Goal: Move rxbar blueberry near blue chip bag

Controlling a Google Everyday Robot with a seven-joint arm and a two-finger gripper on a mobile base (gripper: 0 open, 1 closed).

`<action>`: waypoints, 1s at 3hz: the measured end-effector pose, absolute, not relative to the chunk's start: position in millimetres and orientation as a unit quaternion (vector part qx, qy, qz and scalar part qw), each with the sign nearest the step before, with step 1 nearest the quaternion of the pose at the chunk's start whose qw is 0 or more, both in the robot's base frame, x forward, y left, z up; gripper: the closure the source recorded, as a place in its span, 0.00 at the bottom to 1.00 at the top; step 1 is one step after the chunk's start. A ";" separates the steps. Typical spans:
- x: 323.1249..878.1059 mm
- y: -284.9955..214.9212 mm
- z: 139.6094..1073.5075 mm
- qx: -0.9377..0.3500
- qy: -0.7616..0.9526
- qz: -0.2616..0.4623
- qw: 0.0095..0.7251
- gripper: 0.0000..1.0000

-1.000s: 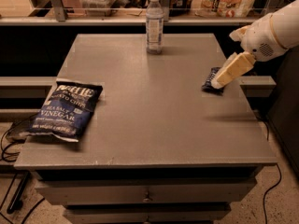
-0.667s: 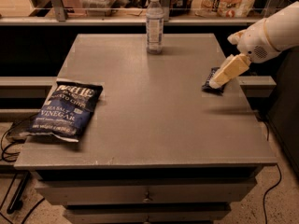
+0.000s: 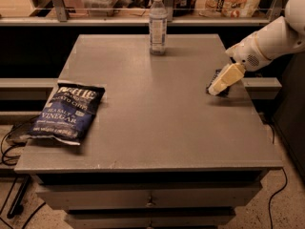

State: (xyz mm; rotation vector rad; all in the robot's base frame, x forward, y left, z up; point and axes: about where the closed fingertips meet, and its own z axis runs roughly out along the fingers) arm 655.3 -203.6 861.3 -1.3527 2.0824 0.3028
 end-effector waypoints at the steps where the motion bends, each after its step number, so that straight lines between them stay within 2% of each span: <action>1: 656.7 -206.0 843.7 -0.506 0.799 0.123 0.301 0.00; 2: 655.4 -211.2 829.4 -0.494 0.809 0.132 0.290 0.00; 3: 652.6 -215.6 822.3 -0.486 0.815 0.139 0.284 0.18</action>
Offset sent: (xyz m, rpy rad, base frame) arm -0.0026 -0.0188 -0.0446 0.0174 0.1107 -0.0662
